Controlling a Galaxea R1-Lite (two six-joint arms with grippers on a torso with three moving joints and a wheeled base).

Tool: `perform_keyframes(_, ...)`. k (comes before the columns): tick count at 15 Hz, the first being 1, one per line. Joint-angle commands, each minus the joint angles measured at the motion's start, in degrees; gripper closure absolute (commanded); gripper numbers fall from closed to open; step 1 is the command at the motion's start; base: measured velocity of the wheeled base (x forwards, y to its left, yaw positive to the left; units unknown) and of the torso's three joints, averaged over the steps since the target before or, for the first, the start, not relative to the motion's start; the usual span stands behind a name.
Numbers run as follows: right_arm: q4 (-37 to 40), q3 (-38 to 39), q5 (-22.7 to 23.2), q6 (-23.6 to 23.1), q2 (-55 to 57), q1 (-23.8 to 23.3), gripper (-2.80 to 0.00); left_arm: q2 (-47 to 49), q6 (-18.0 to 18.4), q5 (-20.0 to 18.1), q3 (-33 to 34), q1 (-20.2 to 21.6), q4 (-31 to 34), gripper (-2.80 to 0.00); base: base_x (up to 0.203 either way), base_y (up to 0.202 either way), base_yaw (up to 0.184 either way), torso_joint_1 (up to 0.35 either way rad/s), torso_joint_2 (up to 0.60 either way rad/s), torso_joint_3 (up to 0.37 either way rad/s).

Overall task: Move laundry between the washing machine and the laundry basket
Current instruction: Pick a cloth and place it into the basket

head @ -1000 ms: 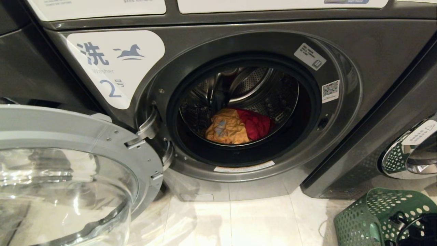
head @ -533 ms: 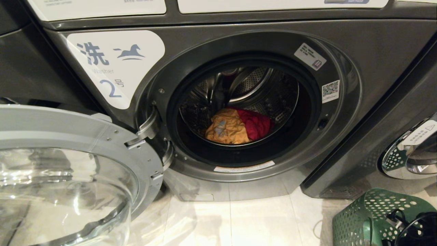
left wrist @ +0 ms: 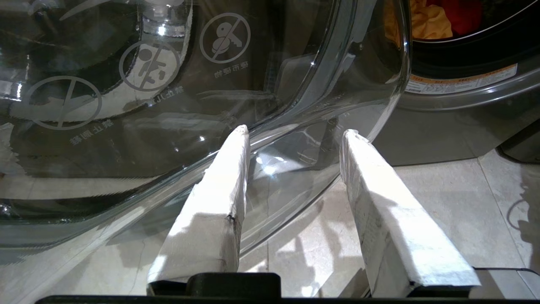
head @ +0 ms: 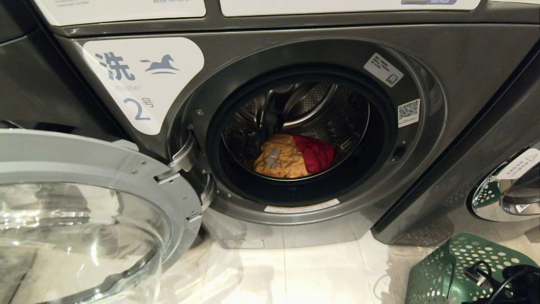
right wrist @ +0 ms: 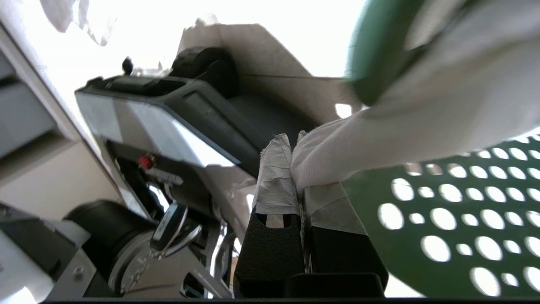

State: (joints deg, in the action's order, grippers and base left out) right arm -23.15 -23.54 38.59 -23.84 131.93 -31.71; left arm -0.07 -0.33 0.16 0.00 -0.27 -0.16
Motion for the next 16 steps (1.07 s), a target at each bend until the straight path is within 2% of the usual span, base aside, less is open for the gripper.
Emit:
perform_keyframes(1,-2.1,2.8,0.3,-0.1,-1.6,0.8,0.00,0.1,0.0,0.0,0.1,0.0,0.0,0.00,0.000,0.000,0.000,0.000,0.00,0.000)
perform_keyframes(2,-2.2,3.0,0.0,-0.1,-2.3,0.0,0.00,0.1,0.0,0.0,0.1,0.0,0.0,0.00,0.000,0.000,0.000,0.000,0.00,0.000)
perform_keyframes(4,-2.2,2.9,-0.3,-0.4,-5.0,-4.9,0.00,0.1,0.0,0.0,0.1,0.0,0.0,0.00,0.000,0.000,0.000,0.000,0.00,0.000)
perform_keyframes(8,-0.5,1.4,-1.0,-3.0,-13.9,-18.7,0.00,0.1,0.0,0.0,0.1,0.0,0.0,0.00,0.000,0.000,0.000,0.000,0.00,0.000)
perform_keyframes(9,-0.5,0.7,-4.1,-3.0,-15.1,-20.5,0.00,0.1,0.0,0.0,0.1,0.0,0.0,0.00,0.000,0.000,0.000,0.000,0.00,0.000)
perform_keyframes(10,-0.5,-0.1,-8.1,-2.7,-15.6,-21.8,0.00,0.1,0.0,0.0,0.1,0.0,0.0,0.00,0.000,0.000,0.000,0.000,0.00,0.000)
perform_keyframes(11,-0.6,-0.9,-10.1,-1.7,-15.7,-22.9,0.00,0.1,0.0,0.0,0.1,0.0,0.0,0.00,0.000,0.000,0.000,0.000,0.00,0.000)
perform_keyframes(13,-3.8,-2.4,-11.0,-0.7,-14.7,-23.0,0.00,0.1,0.0,0.0,0.1,0.0,0.0,0.00,0.000,0.000,0.000,0.000,0.00,0.000)
perform_keyframes(16,-14.9,-4.8,-12.8,-0.7,-9.7,-23.0,0.00,0.1,0.0,0.0,0.1,0.0,0.0,0.00,0.000,0.000,0.000,0.000,0.00,0.000)
